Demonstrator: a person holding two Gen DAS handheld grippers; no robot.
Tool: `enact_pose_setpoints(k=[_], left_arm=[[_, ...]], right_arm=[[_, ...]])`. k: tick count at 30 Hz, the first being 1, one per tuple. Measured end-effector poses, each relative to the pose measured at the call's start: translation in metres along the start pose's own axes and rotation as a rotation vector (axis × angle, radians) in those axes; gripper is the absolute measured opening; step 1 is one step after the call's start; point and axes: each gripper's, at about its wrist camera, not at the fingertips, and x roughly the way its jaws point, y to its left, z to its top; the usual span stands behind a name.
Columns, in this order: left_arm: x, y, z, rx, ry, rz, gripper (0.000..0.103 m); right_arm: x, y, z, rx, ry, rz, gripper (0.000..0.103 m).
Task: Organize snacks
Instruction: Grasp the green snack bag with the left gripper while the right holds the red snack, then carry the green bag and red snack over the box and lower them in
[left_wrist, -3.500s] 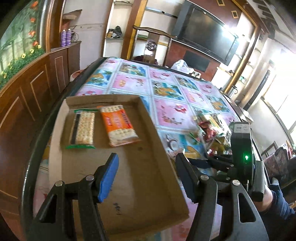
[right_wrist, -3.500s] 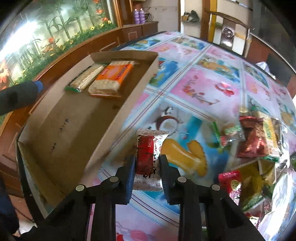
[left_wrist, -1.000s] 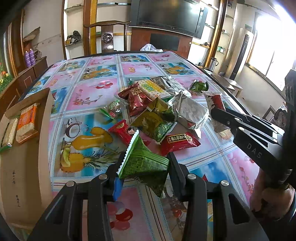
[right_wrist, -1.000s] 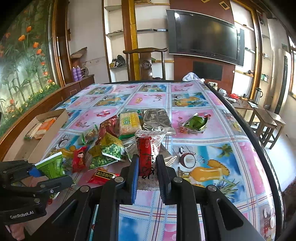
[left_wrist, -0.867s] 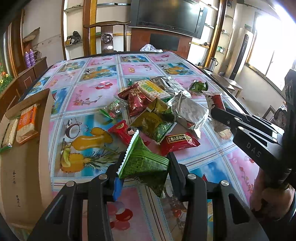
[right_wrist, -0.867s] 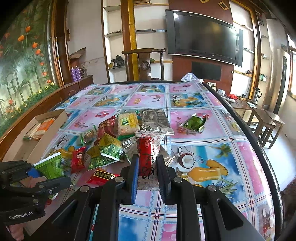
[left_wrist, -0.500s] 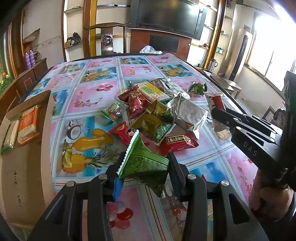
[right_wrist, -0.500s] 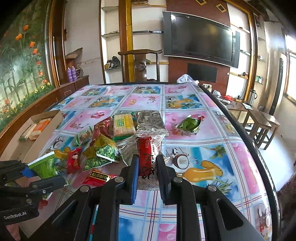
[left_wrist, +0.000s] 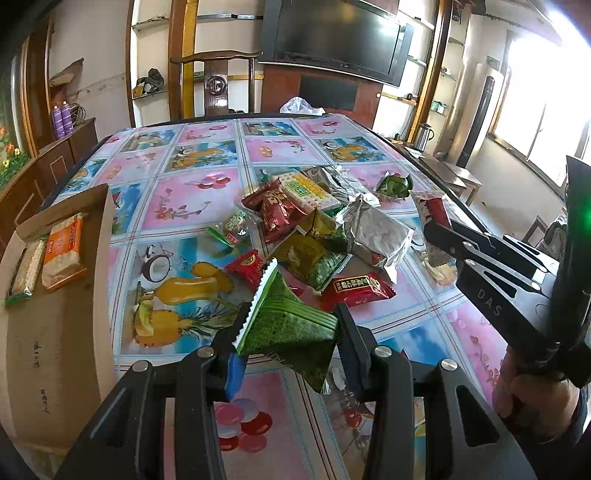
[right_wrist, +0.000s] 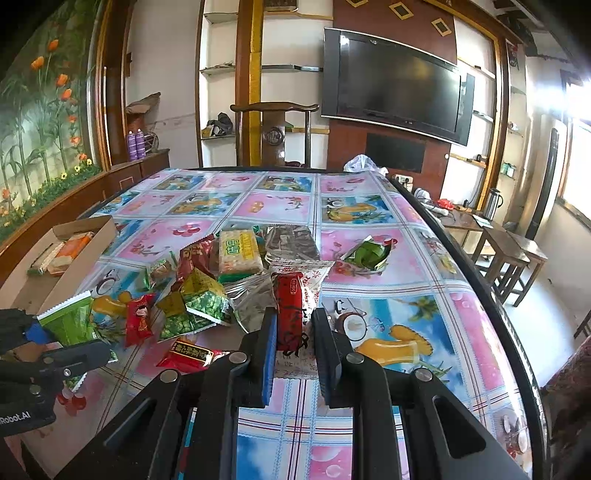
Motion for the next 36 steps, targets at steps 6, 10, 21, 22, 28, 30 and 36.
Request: enact_pose_setpoints(k=[6, 10, 21, 22, 28, 30, 36], left_arm=[[-0.005, 0.004, 0.0, -0.009, -0.013, -0.001, 0.042], [-0.009, 0.008, 0.0, -0.017, -0.021, 0.0, 0.042], [-0.017, 0.019, -0.002, -0.039, -0.041, 0.001, 0.042], [-0.018, 0.02, -0.001, -0.042, -0.043, 0.001, 0.042], [-0.023, 0.029, -0.002, -0.059, -0.055, 0.002, 0.042], [-0.024, 0.032, -0.002, -0.066, -0.059, 0.003, 0.042], [-0.029, 0.044, -0.002, -0.09, -0.071, 0.007, 0.042]], right_arm=[[-0.002, 0.006, 0.001, -0.02, -0.009, -0.02, 0.02], [-0.007, 0.011, 0.002, -0.043, -0.027, -0.042, 0.02], [-0.015, 0.033, 0.003, -0.131, -0.064, -0.095, 0.02], [-0.016, 0.034, 0.003, -0.136, -0.066, -0.098, 0.02], [-0.018, 0.044, 0.003, -0.172, -0.073, -0.114, 0.02], [-0.018, 0.048, 0.003, -0.184, -0.075, -0.116, 0.02], [-0.018, 0.06, 0.003, -0.219, -0.079, -0.125, 0.02]])
